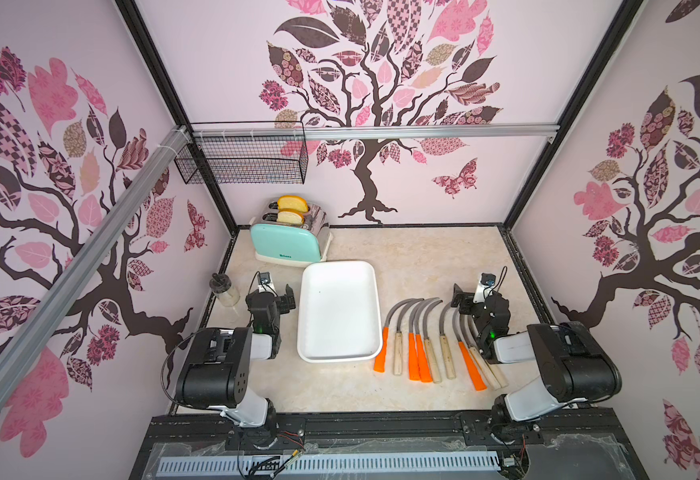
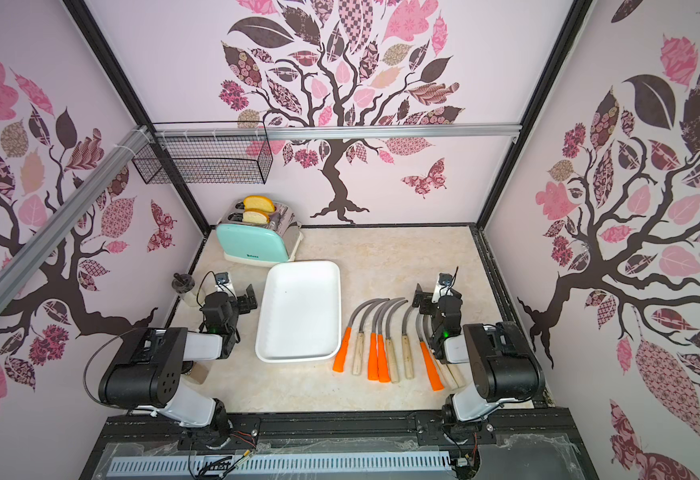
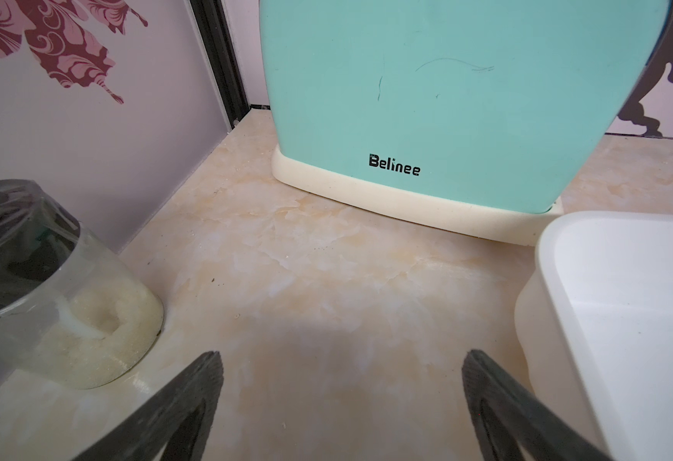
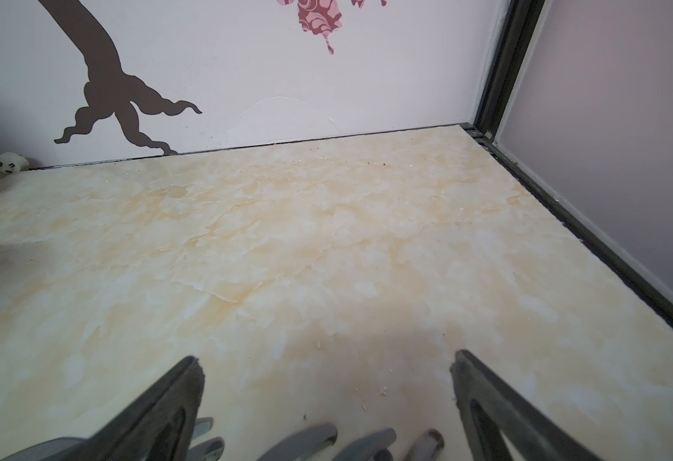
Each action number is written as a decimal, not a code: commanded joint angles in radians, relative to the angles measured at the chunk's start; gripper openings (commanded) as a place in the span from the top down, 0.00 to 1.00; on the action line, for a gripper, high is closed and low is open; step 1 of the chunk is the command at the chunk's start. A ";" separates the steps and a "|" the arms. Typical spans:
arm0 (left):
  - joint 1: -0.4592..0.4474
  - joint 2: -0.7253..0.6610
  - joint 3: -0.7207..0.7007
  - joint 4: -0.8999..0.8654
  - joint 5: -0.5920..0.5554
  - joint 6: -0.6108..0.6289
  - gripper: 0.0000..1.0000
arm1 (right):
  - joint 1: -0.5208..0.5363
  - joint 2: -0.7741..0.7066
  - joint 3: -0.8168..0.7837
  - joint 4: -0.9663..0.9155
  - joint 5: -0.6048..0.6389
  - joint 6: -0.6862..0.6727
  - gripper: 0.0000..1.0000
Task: Put small sickles into storage boxes
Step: Pick up the sickle at the center of the board.
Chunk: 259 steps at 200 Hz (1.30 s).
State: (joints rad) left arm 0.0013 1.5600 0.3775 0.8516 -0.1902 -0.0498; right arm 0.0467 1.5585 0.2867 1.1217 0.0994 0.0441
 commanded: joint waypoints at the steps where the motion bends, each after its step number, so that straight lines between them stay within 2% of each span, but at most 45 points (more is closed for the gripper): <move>1: 0.002 -0.004 0.003 0.020 -0.003 0.000 0.02 | -0.007 -0.009 0.016 -0.018 -0.008 -0.008 0.00; 46: 0.002 -0.011 0.010 0.038 -0.001 0.009 0.02 | -0.006 -0.019 0.001 0.005 0.004 -0.006 0.00; 60: -0.020 -0.089 0.076 -0.163 0.013 0.043 0.02 | 0.000 -0.044 -0.034 0.064 0.080 0.015 0.00; 71: -0.038 -0.126 0.121 -0.275 0.001 0.058 0.02 | -0.002 -0.087 -0.034 0.006 0.109 0.031 0.00; 107: -0.045 -0.171 0.128 -0.306 -0.032 0.051 0.02 | -0.001 -0.223 -0.008 -0.147 0.166 0.051 0.00; 132: -0.044 -0.213 0.166 -0.350 -0.069 0.023 0.02 | 0.000 -0.336 0.025 -0.288 0.216 0.056 0.01; 150: -0.046 -0.229 0.282 -0.550 -0.068 0.005 0.02 | -0.001 -0.405 0.062 -0.408 0.239 0.078 0.04; 167: -0.046 -0.218 0.410 -0.776 -0.063 -0.013 0.02 | 0.000 -0.446 0.112 -0.549 0.249 0.156 0.07; 201: -0.045 -0.237 0.558 -1.001 -0.041 0.031 0.02 | -0.001 -0.482 0.253 -0.899 0.171 0.270 0.14; 224: -0.045 -0.241 0.675 -1.208 0.031 0.086 0.02 | 0.000 -0.477 0.359 -1.124 0.120 0.341 0.11; 243: -0.045 -0.237 0.757 -1.340 0.068 0.114 0.02 | 0.001 -0.476 0.437 -1.266 0.026 0.376 0.10; 259: -0.046 -0.226 0.825 -1.456 0.116 0.152 0.02 | 0.000 -0.465 0.496 -1.382 -0.025 0.409 0.01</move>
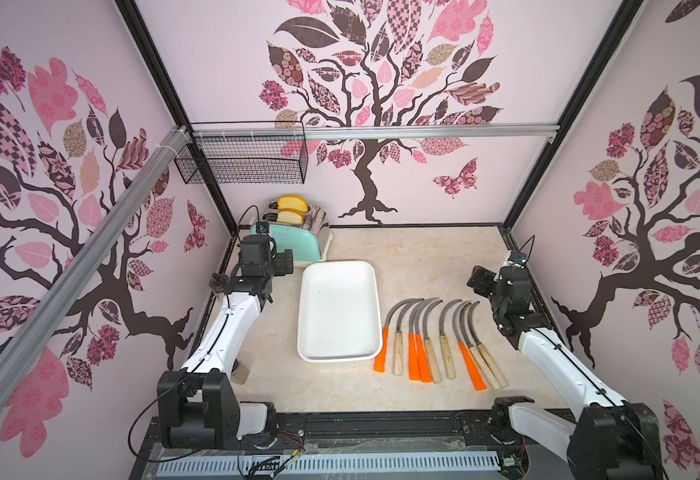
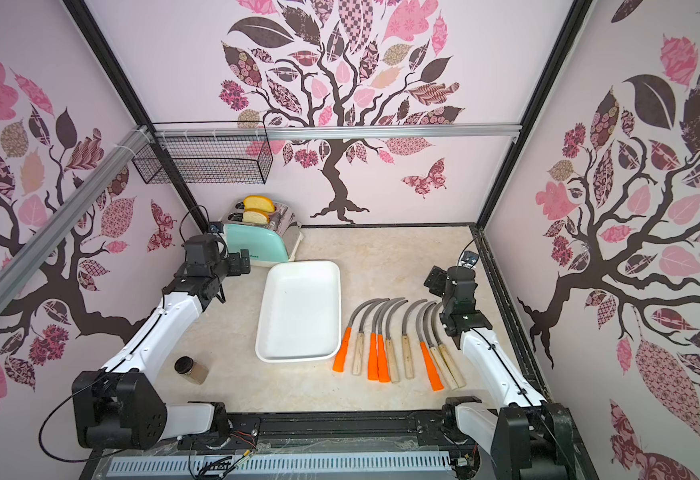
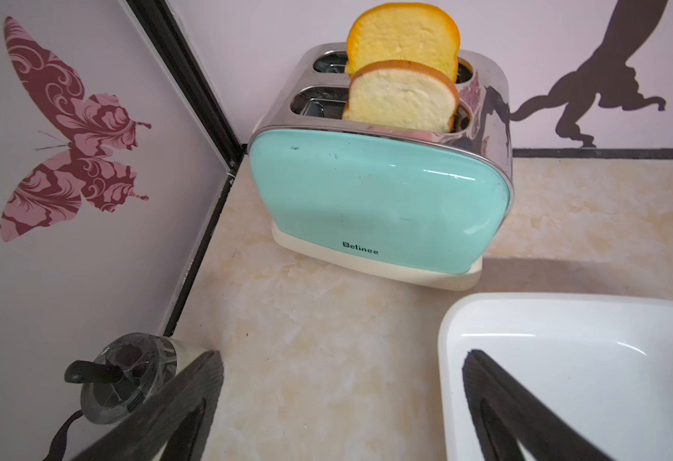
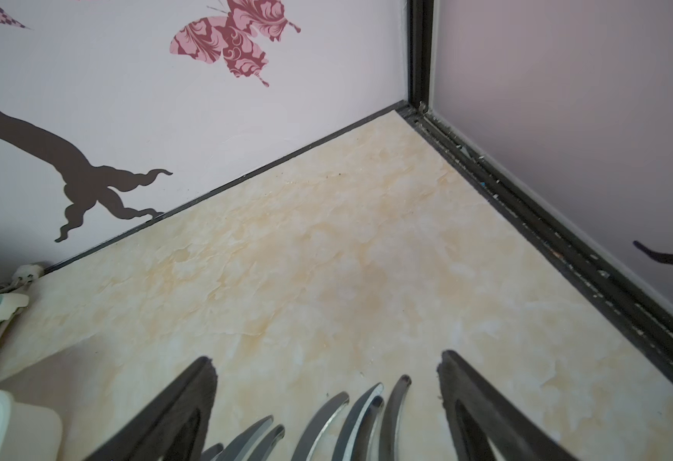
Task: Put small sickles into storage boxes
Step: Pick up the sickle at the center of the board.
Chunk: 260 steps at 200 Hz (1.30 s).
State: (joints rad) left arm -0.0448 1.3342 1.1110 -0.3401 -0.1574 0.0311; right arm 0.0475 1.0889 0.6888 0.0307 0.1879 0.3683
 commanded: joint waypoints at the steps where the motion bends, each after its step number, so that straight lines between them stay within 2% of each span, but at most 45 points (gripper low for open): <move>1: 0.000 0.000 0.095 -0.271 0.085 0.073 0.02 | 0.000 0.006 0.098 -0.300 -0.116 0.086 0.01; 40: 0.001 0.005 0.198 -0.430 0.160 0.108 0.02 | 0.007 0.047 0.222 -0.559 -0.225 0.075 0.00; 71: 0.001 -0.008 0.230 -0.492 0.191 0.124 0.02 | 0.093 0.065 0.293 -0.679 -0.159 0.066 0.00; 96: 0.000 0.012 0.268 -0.550 0.222 0.118 0.02 | 0.159 0.073 0.338 -0.736 -0.162 0.091 0.00; 149: 0.001 0.021 0.287 -0.642 0.304 0.138 0.02 | 0.195 0.057 0.310 -0.801 -0.258 0.108 0.00; 170: 0.006 0.021 0.289 -0.668 0.296 0.148 0.02 | 0.249 0.046 0.299 -0.837 -0.212 0.116 0.00; 197: 0.008 0.020 0.279 -0.693 0.346 0.156 0.02 | 0.374 0.062 0.304 -0.879 -0.054 0.170 0.00; 224: 0.009 0.024 0.265 -0.697 0.370 0.153 0.02 | 0.388 0.079 0.271 -0.861 -0.137 0.203 0.00; 260: 0.008 0.032 0.283 -0.689 0.376 0.148 0.02 | 0.395 0.057 0.233 -0.849 -0.162 0.231 0.03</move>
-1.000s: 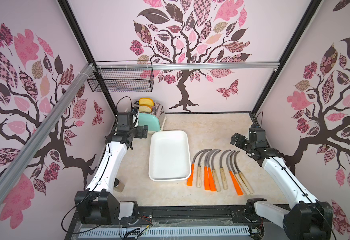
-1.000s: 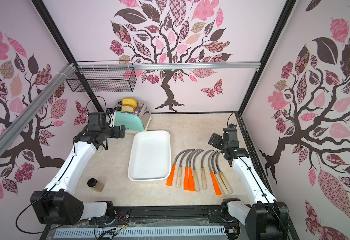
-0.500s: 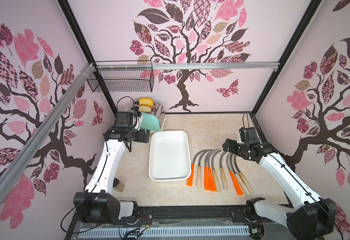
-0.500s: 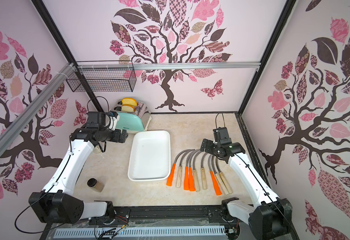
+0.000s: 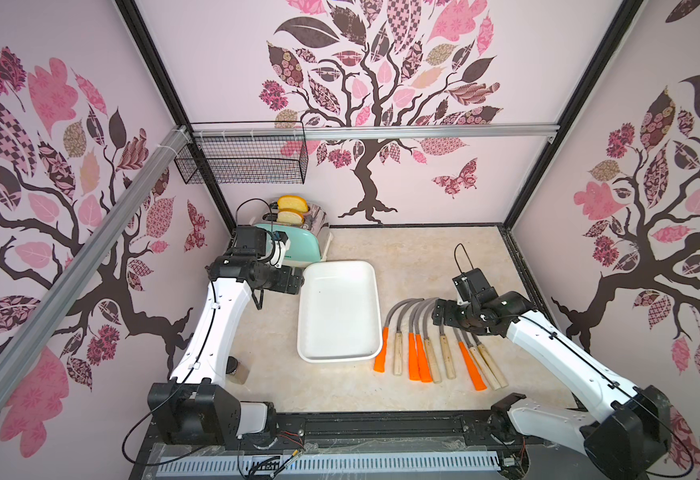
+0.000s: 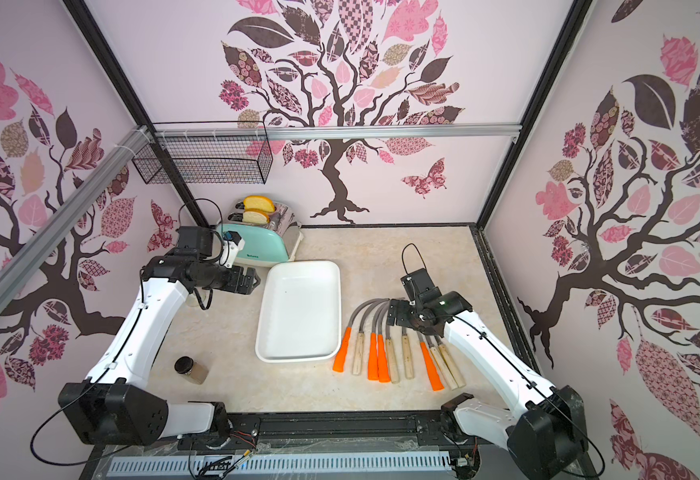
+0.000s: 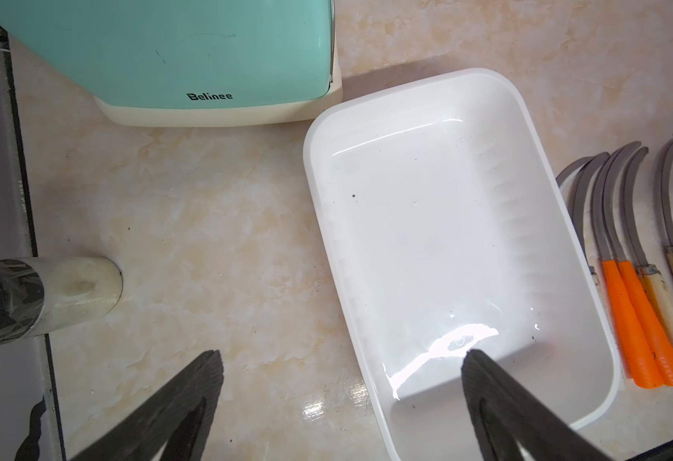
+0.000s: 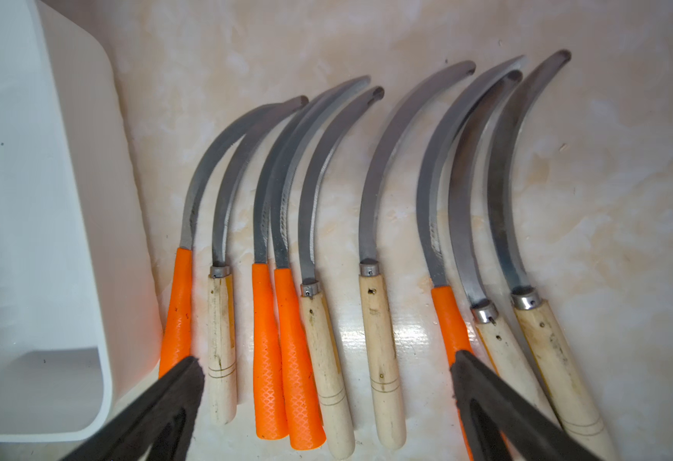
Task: Put small sickles into storage boxes
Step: Pick up the sickle at the center of the board.
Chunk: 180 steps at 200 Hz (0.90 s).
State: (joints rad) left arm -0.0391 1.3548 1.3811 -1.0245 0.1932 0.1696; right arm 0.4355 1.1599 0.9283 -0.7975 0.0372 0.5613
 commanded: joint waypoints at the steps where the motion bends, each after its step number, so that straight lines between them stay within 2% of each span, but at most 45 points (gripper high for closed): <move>1: 0.003 0.012 0.014 -0.005 0.025 0.010 0.02 | 0.008 -0.014 -0.006 -0.021 -0.012 0.038 0.03; 56: 0.014 0.020 0.038 -0.021 0.018 0.088 0.02 | 0.015 -0.032 -0.045 -0.028 -0.031 0.060 0.11; 93: 0.028 0.025 0.054 -0.034 0.066 0.097 0.02 | 0.024 -0.031 -0.057 -0.052 -0.030 0.071 0.07; 139: 0.028 0.033 0.056 -0.022 0.096 0.080 0.02 | 0.029 -0.013 -0.056 -0.074 0.013 0.084 0.08; 153: 0.030 0.039 0.071 -0.023 0.087 0.080 0.02 | 0.029 -0.008 -0.029 -0.083 0.028 0.084 0.01; 180: 0.031 0.056 0.109 -0.028 0.087 0.085 0.02 | 0.028 -0.002 0.046 -0.086 0.049 0.101 0.00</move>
State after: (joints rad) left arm -0.0128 1.3972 1.4437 -1.0458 0.2672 0.2447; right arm 0.4572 1.1526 0.8906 -0.8551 0.0418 0.6357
